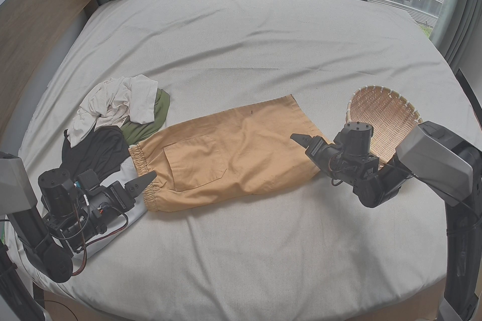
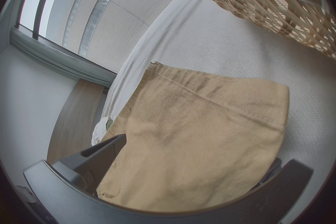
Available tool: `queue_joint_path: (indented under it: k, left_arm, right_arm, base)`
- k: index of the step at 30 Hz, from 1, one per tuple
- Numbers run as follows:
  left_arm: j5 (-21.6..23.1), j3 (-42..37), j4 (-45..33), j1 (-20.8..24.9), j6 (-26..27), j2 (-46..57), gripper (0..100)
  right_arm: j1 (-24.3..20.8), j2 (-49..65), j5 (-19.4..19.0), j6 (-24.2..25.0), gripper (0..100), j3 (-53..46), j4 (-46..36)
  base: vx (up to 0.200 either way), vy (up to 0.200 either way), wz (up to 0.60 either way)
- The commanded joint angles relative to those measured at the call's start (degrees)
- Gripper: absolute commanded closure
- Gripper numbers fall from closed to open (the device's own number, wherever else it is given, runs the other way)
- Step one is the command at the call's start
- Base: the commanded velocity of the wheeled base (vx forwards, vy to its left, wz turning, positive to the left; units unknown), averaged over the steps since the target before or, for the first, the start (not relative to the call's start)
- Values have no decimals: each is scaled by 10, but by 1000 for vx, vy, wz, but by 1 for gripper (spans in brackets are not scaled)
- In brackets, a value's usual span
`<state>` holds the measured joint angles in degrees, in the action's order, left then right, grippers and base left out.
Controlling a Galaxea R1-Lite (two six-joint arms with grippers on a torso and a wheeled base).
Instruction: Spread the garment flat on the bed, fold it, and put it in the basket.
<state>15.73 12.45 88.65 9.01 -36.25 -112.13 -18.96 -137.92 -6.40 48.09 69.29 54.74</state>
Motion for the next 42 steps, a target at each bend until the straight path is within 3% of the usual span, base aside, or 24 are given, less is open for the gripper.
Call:
queue_joint_path:
  k: [1,16,31,42]
  left_arm:
    - [0,-1,-1,-1,-1,-6,0]
    - [-13,-8,-1,-15,-2,-23,0]
    - [-12,5,0,-13,-2,-76,0]
    - [-13,40,0,21,-3,-134,0]
  right_arm:
    - [1,-24,2,1,100,-9,13]
    - [0,54,16,-5,100,-158,136]
    - [14,132,27,-64,100,-317,140]
    - [45,128,19,-91,100,-340,140]
  base:
    - [0,0,0]
    - [0,0,0]
    - [0,0,0]
    - [0,0,0]
